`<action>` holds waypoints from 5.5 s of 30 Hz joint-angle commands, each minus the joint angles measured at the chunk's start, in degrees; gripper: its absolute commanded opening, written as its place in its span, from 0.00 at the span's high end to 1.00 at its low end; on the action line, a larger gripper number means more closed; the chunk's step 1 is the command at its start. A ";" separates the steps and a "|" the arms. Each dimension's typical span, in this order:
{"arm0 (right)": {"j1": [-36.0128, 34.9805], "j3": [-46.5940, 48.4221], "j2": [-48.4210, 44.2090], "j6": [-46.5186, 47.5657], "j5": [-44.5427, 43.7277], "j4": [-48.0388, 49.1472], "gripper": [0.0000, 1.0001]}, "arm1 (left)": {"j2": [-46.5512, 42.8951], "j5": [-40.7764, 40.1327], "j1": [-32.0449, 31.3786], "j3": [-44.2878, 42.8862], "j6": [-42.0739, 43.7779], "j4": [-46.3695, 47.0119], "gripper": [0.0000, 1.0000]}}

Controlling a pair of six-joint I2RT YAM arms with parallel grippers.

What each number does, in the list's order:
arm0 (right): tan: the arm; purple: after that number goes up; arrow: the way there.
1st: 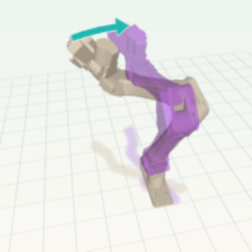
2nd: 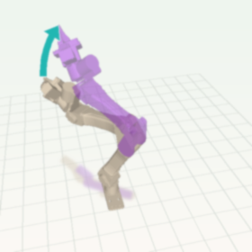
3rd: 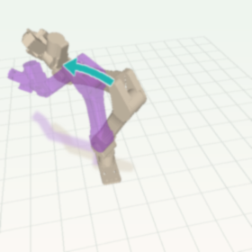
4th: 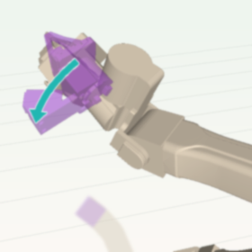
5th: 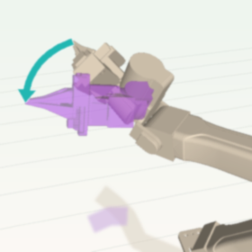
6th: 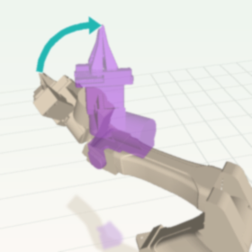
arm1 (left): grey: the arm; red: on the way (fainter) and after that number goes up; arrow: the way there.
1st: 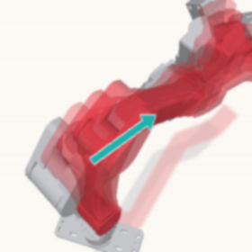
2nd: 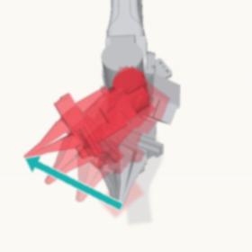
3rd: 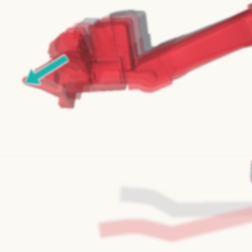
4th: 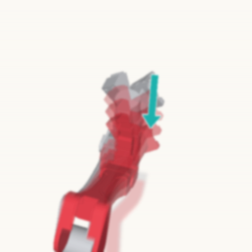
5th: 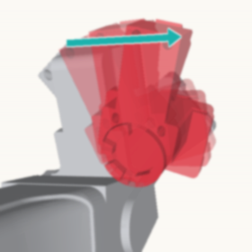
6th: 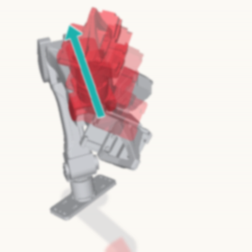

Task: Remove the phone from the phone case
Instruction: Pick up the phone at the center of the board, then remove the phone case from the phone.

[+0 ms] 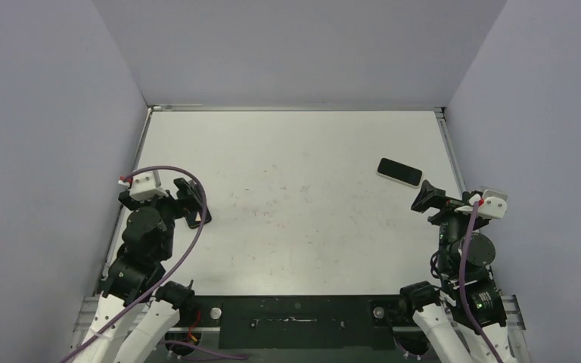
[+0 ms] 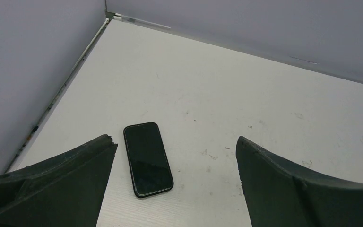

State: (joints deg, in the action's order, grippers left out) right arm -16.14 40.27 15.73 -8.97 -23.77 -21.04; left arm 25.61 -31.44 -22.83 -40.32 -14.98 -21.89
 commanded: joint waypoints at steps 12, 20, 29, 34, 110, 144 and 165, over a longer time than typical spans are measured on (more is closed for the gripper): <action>1.41 -1.16 -3.65 1.19 0.09 2.50 0.00 | 6.51 5.08 3.36 -0.82 -2.47 3.73 0.03; 1.63 -1.64 -8.07 -0.08 0.23 2.23 0.00 | 10.54 7.25 5.99 0.21 -5.14 4.43 0.03; 1.37 -2.35 -13.05 -0.81 1.31 2.36 0.00 | 19.13 8.79 10.97 -0.17 -10.39 2.43 0.03; 0.40 -2.52 -14.51 -0.95 1.31 2.34 0.00 | 26.87 15.24 16.33 -0.34 -9.60 2.28 0.03; -7.47 1.27 16.11 -16.39 34.30 -3.74 0.00 | 61.18 44.89 6.88 -5.56 -20.82 10.01 1.00; -36.39 -10.63 53.11 -36.52 25.28 45.20 0.06 | 45.07 51.05 -7.80 10.23 -43.43 44.42 1.00; -43.65 -7.94 60.61 -33.20 15.17 50.63 0.80 | 42.17 42.37 -13.11 10.58 -37.55 44.16 1.00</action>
State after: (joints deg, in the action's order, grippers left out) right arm -59.35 31.86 77.76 -43.51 -7.55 23.99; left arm 70.91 11.57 -35.86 -28.42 -55.83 16.95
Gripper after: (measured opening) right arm 0.299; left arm 0.718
